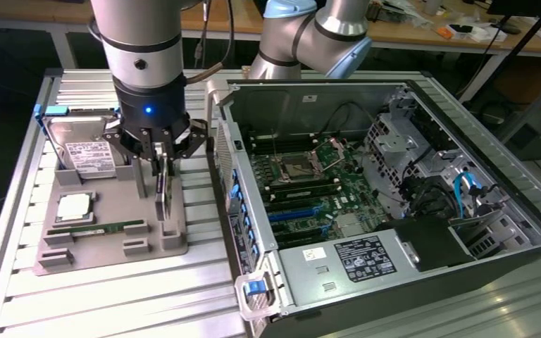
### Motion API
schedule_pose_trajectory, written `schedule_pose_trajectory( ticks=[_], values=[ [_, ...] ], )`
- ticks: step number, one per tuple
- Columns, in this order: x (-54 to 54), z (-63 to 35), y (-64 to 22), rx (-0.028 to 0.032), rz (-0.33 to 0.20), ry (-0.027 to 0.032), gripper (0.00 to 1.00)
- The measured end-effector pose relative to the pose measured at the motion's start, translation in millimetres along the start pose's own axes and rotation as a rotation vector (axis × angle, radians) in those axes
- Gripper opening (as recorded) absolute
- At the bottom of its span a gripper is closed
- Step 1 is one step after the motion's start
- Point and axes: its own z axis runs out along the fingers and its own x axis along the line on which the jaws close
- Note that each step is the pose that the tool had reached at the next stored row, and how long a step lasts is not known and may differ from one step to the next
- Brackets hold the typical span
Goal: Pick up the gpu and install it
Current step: 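Pick up the gpu and move the gpu toward the slot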
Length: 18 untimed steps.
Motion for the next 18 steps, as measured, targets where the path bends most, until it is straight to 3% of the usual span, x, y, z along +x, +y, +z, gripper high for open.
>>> schedule_pose_trajectory(
  ticks=[7,18],
  values=[
    [0.4,-3.2,0.3,0.0000,0.000,-0.0001,0.27],
    [0.3,-17.3,3.2,0.0000,0.000,-0.0002,0.27]
  ],
)
